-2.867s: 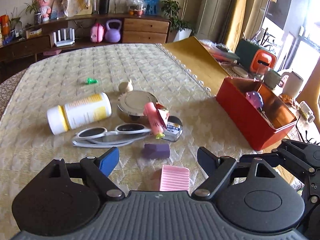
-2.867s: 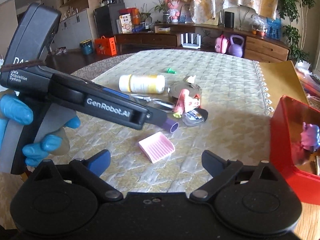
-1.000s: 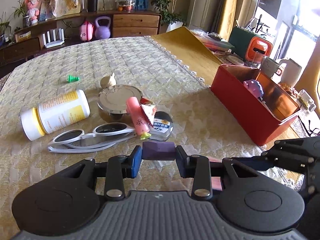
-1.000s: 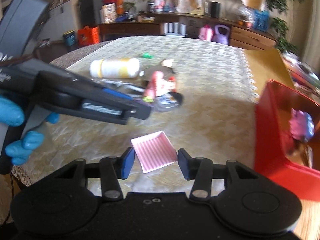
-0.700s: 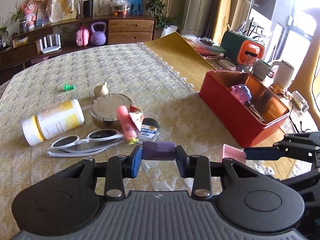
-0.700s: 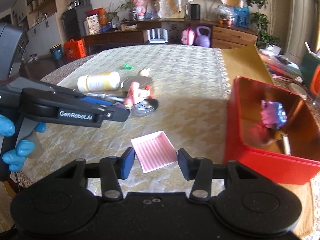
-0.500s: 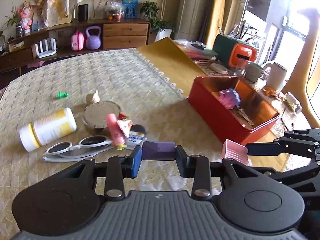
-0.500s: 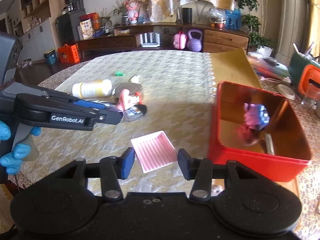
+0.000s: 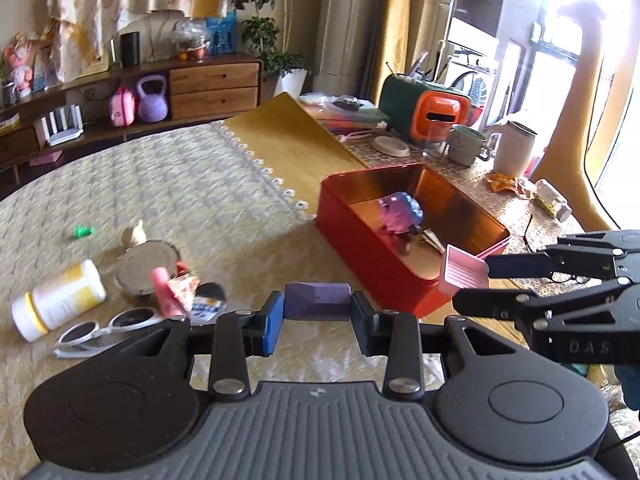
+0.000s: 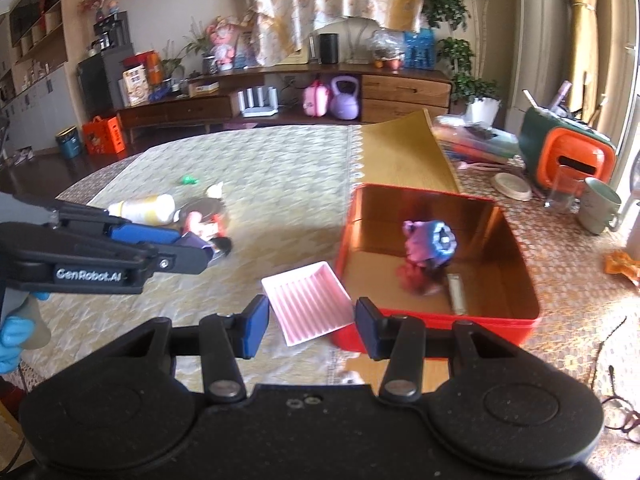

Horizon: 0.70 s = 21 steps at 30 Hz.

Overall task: Organize rigid objects
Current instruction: 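Carry the eraser with the left gripper and the pink brush with the right gripper over the box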

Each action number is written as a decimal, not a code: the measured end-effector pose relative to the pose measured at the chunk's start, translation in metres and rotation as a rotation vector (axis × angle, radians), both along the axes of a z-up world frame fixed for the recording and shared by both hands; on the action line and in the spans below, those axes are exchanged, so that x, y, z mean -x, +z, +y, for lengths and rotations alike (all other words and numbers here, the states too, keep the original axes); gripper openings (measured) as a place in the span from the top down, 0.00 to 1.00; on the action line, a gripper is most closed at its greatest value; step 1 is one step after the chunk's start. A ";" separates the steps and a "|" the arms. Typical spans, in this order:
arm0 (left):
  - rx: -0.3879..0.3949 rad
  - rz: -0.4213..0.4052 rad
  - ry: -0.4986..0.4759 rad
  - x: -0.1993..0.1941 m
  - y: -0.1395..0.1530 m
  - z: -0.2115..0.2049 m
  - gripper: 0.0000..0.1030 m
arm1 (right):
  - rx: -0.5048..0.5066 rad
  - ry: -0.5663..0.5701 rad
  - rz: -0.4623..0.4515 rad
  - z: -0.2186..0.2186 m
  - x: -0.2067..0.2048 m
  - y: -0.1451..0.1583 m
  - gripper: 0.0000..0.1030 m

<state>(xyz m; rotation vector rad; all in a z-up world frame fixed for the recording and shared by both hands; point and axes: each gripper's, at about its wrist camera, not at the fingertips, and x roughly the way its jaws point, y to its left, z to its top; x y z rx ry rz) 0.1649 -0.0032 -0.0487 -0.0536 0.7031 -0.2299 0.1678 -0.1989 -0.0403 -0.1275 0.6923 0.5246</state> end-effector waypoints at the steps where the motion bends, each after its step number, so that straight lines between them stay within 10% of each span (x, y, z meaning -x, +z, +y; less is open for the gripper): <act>1: 0.001 -0.002 -0.003 -0.001 0.001 -0.003 0.65 | 0.000 -0.007 -0.004 -0.003 -0.002 0.001 0.54; 21: -0.048 0.016 -0.113 -0.057 0.006 -0.082 0.65 | 0.029 -0.143 -0.009 -0.071 -0.049 -0.005 0.54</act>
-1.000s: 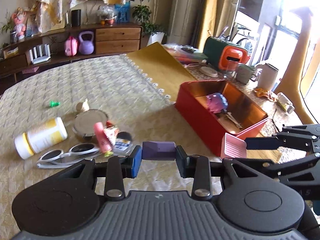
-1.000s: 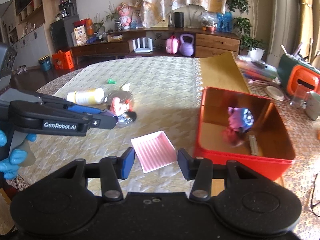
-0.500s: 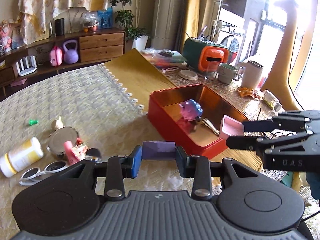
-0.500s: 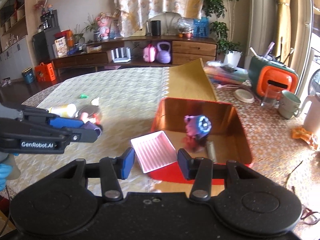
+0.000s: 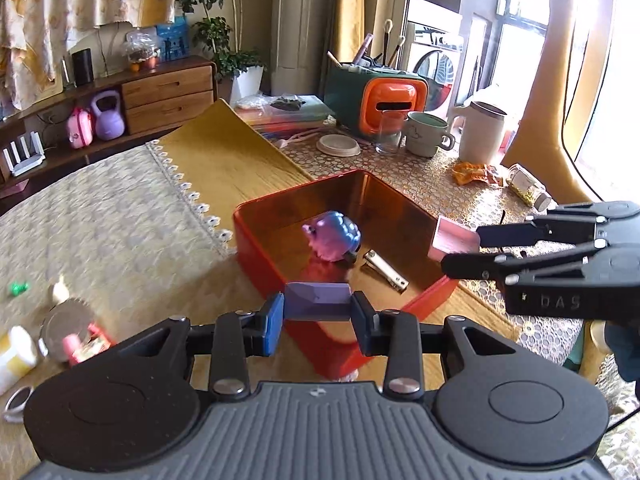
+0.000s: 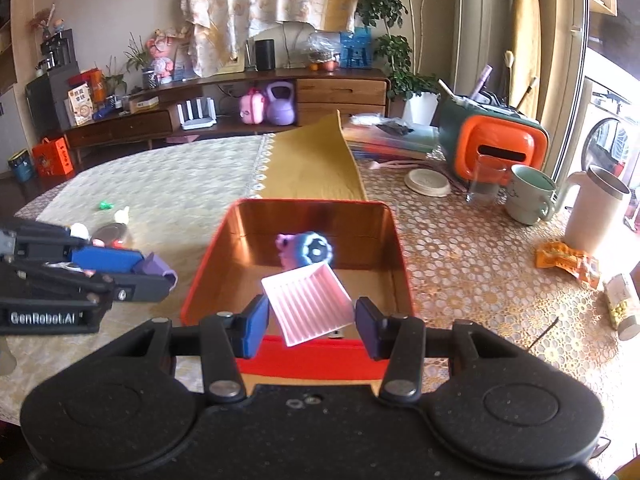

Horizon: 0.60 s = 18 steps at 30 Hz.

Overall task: Organize rigid objects
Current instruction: 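Carry the eraser with the left gripper and the pink brush with the right gripper over the box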

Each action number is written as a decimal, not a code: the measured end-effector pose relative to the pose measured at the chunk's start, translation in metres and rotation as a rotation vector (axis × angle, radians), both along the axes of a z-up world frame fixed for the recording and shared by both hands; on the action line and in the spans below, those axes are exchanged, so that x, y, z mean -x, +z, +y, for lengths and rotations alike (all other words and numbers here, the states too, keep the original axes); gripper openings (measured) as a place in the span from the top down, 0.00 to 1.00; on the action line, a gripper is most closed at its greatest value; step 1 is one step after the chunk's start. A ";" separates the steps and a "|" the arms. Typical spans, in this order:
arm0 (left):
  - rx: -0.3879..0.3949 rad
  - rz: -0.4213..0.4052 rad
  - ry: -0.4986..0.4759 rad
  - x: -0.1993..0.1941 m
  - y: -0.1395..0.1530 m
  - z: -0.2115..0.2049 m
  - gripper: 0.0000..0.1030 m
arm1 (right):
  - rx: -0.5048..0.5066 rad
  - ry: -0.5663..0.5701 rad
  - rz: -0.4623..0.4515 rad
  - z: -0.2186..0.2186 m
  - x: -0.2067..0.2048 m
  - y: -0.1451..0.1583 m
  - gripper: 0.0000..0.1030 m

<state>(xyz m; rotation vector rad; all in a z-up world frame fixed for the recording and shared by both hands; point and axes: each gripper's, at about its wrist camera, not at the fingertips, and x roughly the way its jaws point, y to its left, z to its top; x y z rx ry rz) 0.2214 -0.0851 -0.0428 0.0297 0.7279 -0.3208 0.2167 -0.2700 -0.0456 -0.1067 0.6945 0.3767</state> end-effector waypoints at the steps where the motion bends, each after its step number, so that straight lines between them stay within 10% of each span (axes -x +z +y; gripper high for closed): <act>1: -0.003 0.005 -0.003 -0.005 0.000 -0.004 0.65 | 0.003 -0.001 0.002 -0.001 -0.002 -0.001 0.54; 18: -0.072 0.154 -0.013 -0.088 -0.030 -0.053 0.65 | 0.145 0.092 0.082 -0.002 -0.056 -0.026 0.55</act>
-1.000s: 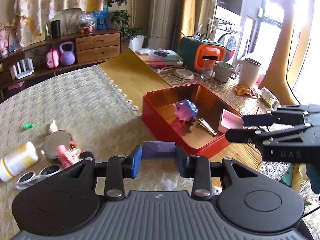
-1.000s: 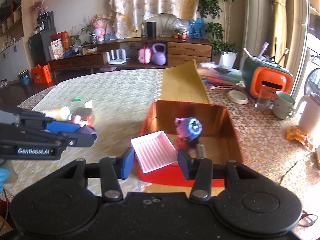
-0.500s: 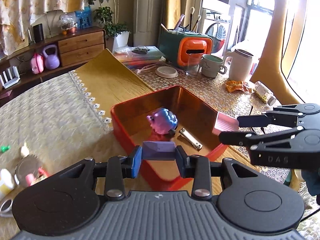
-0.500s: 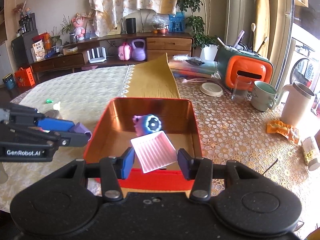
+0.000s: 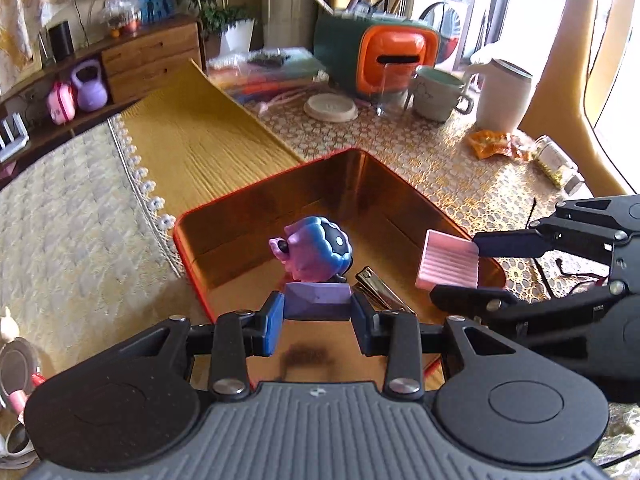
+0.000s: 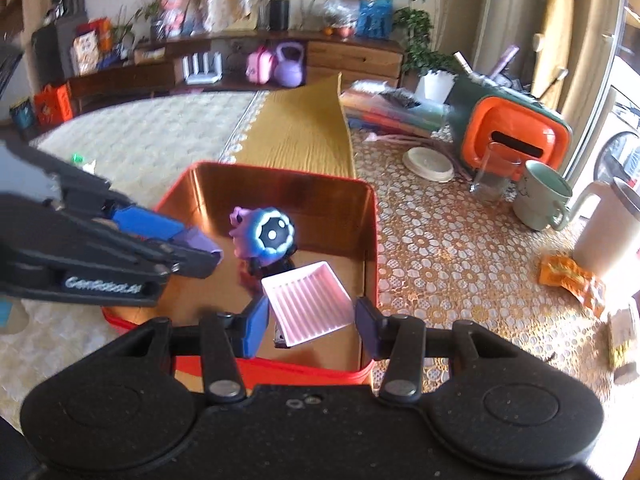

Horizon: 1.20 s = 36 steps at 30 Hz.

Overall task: Organize rigid objects
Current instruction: 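Carry the eraser with the left gripper and the pink brush with the right gripper over the box, then open the left gripper to drop the eraser into the box while the right gripper releases the pink brush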

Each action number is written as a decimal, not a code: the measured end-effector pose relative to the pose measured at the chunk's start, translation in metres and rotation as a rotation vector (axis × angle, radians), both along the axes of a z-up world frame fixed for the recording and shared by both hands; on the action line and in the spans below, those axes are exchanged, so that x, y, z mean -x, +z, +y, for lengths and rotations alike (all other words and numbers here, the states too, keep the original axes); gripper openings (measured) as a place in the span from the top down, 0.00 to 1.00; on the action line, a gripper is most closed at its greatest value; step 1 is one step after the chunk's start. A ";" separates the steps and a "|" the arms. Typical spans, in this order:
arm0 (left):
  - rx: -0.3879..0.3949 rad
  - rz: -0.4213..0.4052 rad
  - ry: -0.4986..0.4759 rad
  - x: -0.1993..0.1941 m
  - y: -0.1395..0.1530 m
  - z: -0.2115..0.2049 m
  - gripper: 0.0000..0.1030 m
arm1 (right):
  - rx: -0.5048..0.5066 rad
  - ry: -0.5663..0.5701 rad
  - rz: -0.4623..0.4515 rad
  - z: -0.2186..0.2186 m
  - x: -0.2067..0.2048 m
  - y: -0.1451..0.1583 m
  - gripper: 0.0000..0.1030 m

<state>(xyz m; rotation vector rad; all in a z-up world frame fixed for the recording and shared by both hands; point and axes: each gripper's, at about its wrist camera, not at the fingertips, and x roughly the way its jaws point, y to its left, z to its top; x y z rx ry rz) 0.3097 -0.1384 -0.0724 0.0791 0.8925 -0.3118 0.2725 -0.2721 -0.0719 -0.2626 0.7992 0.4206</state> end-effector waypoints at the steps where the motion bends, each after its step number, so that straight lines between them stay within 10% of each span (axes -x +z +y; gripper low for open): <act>1: -0.006 0.010 -0.001 -0.004 -0.002 -0.002 0.65 | 0.011 0.007 0.006 0.000 -0.003 -0.002 0.55; 36: -0.063 0.084 0.029 -0.035 -0.028 -0.020 0.56 | -0.026 0.016 0.147 0.013 -0.026 -0.023 0.48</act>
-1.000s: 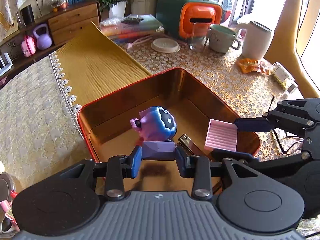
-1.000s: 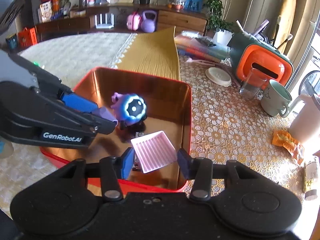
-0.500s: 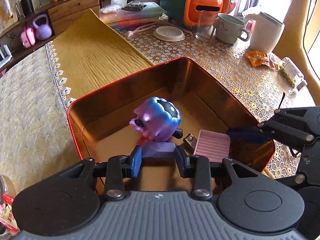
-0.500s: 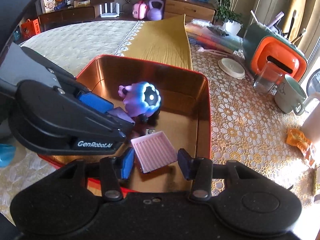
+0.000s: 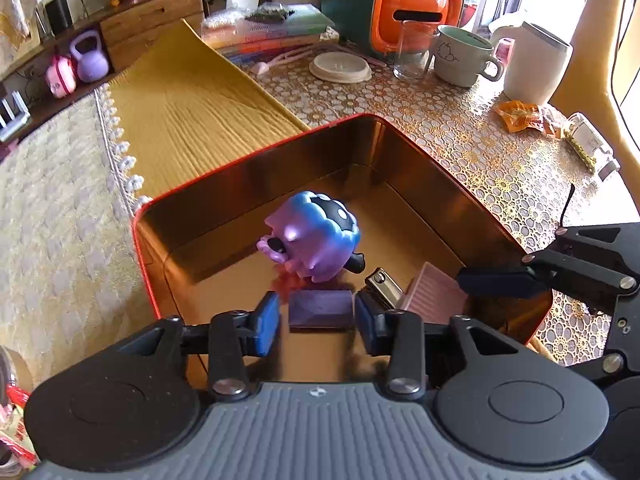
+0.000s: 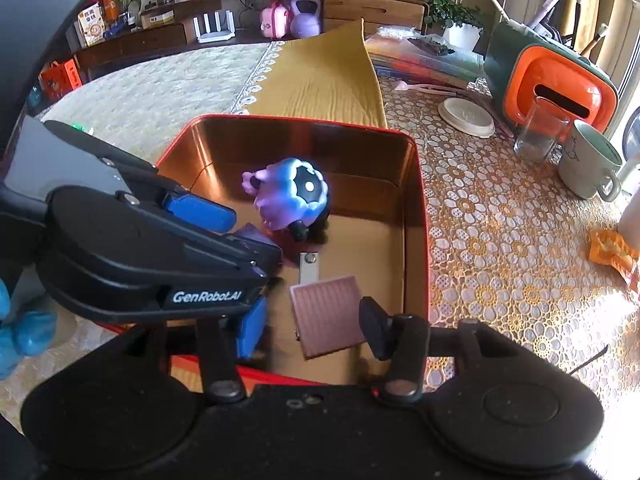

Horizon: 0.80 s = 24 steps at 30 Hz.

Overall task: Organize rigid objects
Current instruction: 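Open the left gripper to drop the eraser into the box while the right gripper releases the pink brush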

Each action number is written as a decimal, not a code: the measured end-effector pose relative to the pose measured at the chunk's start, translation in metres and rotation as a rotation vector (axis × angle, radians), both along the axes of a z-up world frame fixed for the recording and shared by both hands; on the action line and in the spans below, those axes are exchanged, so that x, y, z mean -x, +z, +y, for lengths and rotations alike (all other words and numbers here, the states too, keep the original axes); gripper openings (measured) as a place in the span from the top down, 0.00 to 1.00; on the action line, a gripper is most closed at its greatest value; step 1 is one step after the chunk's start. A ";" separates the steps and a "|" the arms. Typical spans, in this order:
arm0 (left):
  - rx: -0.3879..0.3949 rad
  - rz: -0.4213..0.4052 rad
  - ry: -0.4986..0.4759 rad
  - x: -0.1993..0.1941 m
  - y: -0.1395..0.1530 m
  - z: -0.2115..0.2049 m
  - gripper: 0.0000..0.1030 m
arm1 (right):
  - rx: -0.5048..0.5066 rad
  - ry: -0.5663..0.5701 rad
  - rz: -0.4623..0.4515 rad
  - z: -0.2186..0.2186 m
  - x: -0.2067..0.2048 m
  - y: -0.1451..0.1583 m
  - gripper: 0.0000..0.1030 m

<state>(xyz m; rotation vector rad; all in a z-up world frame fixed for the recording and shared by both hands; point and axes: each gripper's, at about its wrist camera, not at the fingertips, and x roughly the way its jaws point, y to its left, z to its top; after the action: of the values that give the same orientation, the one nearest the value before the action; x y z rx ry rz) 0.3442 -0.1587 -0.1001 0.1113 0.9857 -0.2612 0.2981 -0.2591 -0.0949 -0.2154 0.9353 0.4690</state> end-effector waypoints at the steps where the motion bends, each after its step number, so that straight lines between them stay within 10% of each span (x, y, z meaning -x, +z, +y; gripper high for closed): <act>1: 0.002 -0.010 -0.001 0.002 0.002 0.001 0.51 | -0.003 -0.001 -0.003 0.000 0.001 0.001 0.48; 24: 0.103 -0.149 0.007 0.068 0.057 0.040 0.40 | -0.139 -0.029 -0.084 -0.004 0.052 0.041 0.15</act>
<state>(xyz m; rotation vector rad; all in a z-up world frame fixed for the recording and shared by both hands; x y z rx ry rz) 0.2766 -0.1184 -0.0431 0.0332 0.8232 -0.2927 0.2460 -0.2628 -0.0538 -0.0947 0.8189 0.4930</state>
